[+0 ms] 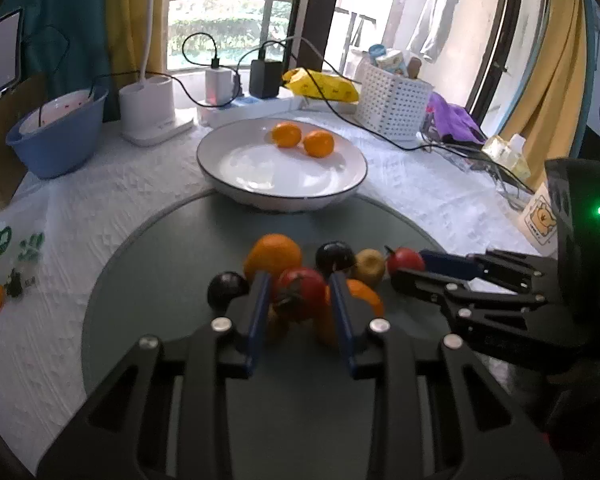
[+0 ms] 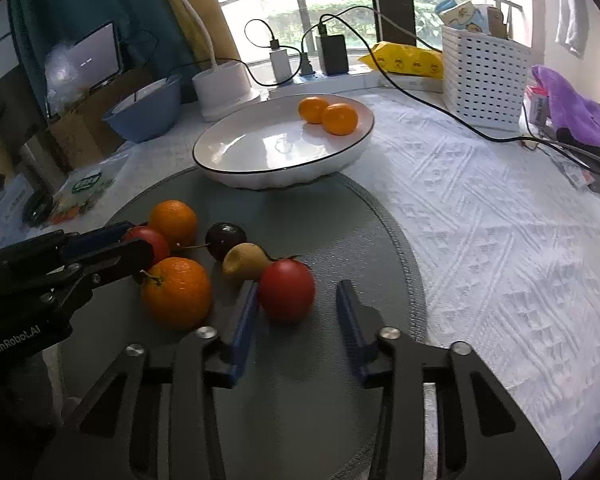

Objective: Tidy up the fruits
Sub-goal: 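Grasp a red tomato with the left tool while the right tool grasps another tomato, then carry the left tool's tomato to the plate while the right tool carries its tomato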

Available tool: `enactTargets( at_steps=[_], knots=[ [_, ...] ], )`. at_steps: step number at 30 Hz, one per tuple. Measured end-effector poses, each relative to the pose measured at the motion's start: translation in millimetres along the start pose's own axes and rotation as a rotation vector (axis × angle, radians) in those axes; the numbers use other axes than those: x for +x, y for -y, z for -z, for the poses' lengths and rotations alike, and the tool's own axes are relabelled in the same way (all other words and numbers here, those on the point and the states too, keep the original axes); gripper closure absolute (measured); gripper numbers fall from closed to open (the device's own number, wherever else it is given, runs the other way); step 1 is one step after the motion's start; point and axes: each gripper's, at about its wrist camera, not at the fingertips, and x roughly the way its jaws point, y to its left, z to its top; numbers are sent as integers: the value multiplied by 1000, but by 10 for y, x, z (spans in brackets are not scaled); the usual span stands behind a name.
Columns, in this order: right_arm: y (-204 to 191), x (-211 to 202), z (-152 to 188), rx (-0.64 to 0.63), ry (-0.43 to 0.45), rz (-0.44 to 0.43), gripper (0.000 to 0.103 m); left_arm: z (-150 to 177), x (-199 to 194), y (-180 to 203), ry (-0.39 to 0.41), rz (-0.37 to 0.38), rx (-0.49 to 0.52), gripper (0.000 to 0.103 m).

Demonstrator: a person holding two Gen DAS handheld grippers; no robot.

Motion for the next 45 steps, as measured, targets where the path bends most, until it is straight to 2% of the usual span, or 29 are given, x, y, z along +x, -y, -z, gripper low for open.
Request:
enactTargets(
  at_steps=[4,16,25,29,35,40,43,45],
  knots=[
    [-19,-23,5,-13,14,7,72,2,-14,5,6,0,3,72],
    [-48,-99,-21,-25,42,20,72,-15,-74,-1,29,19,16,76],
    [-64,-104,-16,-27,39,16,72,-2,74,-65,-35,5,-18,73],
    [-48,-105,-12,-22,38,19,72,-9,95,-82,-26,10,-19,73],
    [-29,-116,-13,-19,40,17,72,-20,106,-61,-23,4,5,79],
    [-30,-117,-15,-17,41,12,72,-39,136,-105,-48,-11,6,79],
    [-25,-121,-14,-14,42,6,72,-43,172,-108,-75,11,42,75],
    [-22,-107,-11,-13,39,6,72,-50,177,-78,-75,-5,72,73]
  ],
)
